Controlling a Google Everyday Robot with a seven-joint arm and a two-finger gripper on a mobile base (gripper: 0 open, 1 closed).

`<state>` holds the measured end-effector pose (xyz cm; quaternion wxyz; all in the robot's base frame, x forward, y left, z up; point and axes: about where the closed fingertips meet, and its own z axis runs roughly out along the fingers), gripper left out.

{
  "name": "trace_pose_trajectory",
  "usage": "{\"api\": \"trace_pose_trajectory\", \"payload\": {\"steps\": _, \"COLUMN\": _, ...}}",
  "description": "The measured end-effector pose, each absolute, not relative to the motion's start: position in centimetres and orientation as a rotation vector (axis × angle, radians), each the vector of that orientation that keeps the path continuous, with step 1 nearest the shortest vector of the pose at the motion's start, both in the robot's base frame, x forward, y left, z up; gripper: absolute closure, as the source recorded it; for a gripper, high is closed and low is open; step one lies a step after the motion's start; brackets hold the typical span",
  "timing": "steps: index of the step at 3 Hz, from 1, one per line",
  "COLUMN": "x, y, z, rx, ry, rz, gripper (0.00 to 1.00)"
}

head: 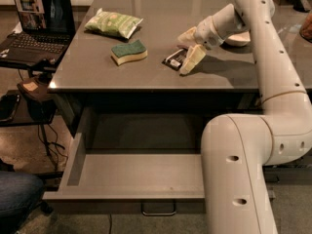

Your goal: Place rxbar chocolate into top drawer

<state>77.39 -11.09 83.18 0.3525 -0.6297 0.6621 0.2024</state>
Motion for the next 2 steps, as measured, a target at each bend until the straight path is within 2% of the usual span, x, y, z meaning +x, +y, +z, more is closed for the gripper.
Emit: {"api": "trace_pose_trajectory", "payload": {"steps": 2, "x": 77.39, "y": -11.09, "z": 83.19, "rx": -1.629, "ry": 1.713, "rz": 0.523, "gripper": 0.65}}
